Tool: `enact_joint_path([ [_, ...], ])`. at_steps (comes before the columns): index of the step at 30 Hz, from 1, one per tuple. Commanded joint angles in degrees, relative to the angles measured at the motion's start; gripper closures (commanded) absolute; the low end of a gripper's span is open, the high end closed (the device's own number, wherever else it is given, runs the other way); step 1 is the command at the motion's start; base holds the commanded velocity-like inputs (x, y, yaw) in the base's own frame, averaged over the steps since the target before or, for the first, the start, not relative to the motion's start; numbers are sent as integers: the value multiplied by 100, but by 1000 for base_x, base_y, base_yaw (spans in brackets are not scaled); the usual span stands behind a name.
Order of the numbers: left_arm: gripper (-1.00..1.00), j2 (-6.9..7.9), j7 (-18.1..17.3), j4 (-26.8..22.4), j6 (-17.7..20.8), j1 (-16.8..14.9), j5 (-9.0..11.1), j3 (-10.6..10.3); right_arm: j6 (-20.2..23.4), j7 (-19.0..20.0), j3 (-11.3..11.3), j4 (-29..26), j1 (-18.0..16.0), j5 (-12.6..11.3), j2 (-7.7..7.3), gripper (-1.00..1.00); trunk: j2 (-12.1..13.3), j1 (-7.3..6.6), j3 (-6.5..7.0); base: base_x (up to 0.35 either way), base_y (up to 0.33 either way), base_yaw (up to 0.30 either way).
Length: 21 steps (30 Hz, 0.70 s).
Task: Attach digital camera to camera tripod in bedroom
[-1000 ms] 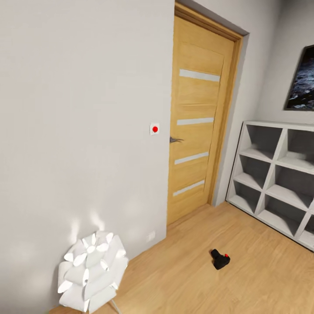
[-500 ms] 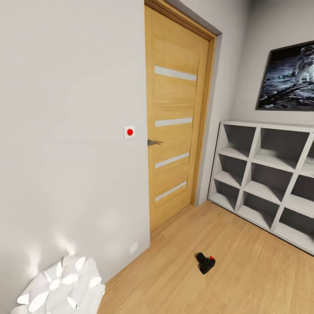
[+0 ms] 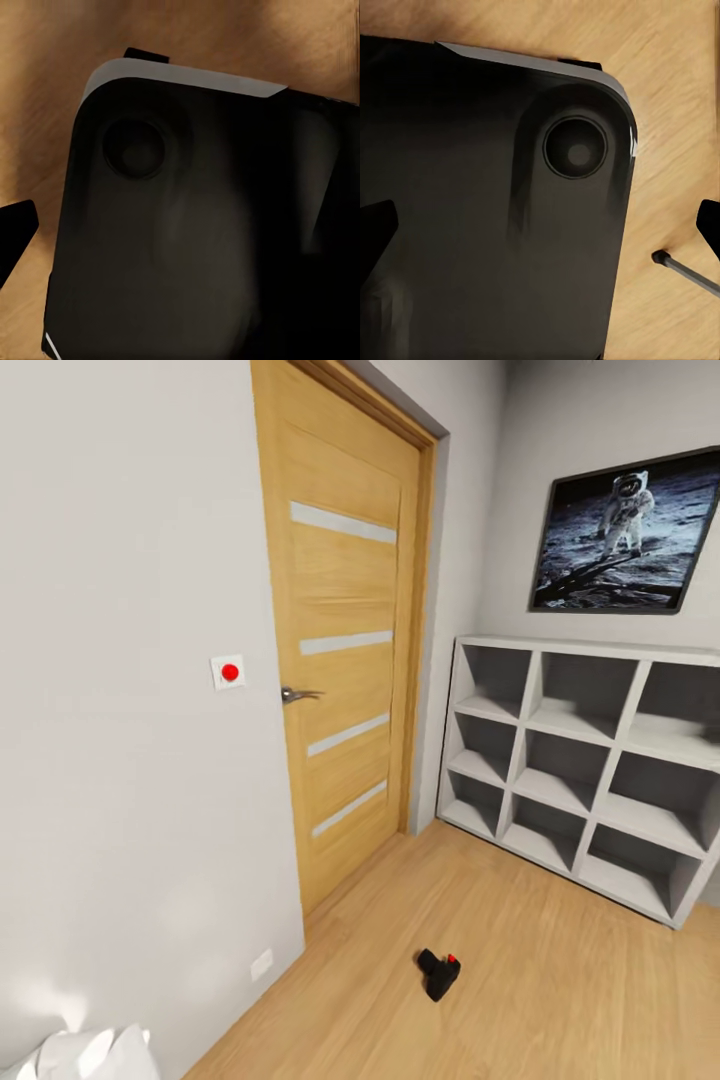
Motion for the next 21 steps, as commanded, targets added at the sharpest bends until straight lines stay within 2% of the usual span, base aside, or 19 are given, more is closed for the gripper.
enact_joint_path([
  [1, -100, -1, -1, -3, -13, 1, 33, 8, -25, -8, -9, 9, -4, 51, 0, -100, -2, 3, -4, 235, 0, -287],
  [21, -100, 2, 0, -4, -13, 1, 47, 11, -20, -8, -9, 9, -4, 51, 0, -100, -2, 3, -4, 226, 0, -280],
])
